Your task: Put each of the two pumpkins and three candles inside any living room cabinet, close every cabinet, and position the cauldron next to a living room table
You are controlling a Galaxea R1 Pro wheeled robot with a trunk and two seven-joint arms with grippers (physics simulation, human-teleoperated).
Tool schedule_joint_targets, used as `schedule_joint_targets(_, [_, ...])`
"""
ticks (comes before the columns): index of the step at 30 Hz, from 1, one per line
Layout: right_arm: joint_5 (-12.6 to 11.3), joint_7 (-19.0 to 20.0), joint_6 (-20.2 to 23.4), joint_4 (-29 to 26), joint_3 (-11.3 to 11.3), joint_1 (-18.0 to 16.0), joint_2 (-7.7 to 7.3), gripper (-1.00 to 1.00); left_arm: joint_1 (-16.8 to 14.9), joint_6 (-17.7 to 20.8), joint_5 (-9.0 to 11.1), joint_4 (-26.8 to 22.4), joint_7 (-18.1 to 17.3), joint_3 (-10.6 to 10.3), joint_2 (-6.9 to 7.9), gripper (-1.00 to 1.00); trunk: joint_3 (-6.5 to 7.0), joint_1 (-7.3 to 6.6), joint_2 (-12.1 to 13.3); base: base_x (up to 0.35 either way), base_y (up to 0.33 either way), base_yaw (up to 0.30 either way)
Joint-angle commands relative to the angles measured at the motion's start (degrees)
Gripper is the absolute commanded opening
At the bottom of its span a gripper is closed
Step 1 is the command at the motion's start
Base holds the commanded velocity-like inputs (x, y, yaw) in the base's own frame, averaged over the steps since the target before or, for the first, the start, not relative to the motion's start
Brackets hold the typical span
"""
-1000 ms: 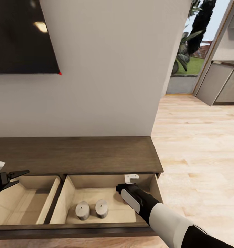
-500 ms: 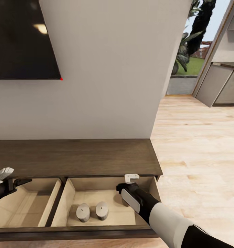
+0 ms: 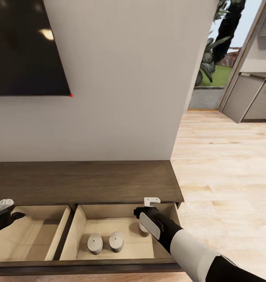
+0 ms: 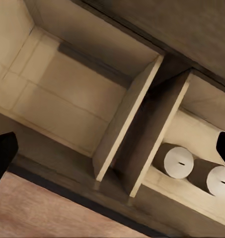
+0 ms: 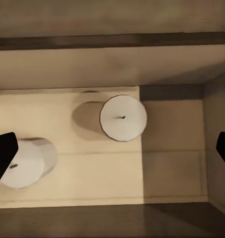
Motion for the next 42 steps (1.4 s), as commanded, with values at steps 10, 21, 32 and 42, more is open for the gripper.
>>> schedule_joint_targets(10, [0.27, -0.17, 0.06, 0.01, 0.09, 0.00, 0.00, 1.00, -0.02, -9.75, -16.23, -0.47, 17.34, -13.49, -17.78, 1.00, 1.80, -2.20, 4.03, 0.000, 0.000, 0.000])
schedule_joint_targets(21, [0.49, -0.26, -0.08, -0.14, 0.20, 0.00, 0.00, 1.00, -0.19, -8.97, -23.18, -1.30, 23.17, -14.48, -28.79, 1.00, 1.80, -2.20, 4.03, 0.000, 0.000, 0.000])
schedule_joint_targets(32, [0.61, -1.15, -0.91, -0.16, 0.42, 0.05, 0.00, 1.00, -0.20, -8.91, -23.18, -1.34, 22.85, -15.64, -30.16, 1.00, 1.80, -2.20, 4.03, -0.116, 0.000, 0.000])
schedule_joint_targets(42, [0.62, -1.09, -0.97, -0.14, 0.38, 0.07, 0.00, 1.00, -0.20, -8.92, -23.20, -1.36, 22.84, -15.81, -30.21, 1.00, 1.80, -2.20, 4.03, -0.323, 0.000, 0.000])
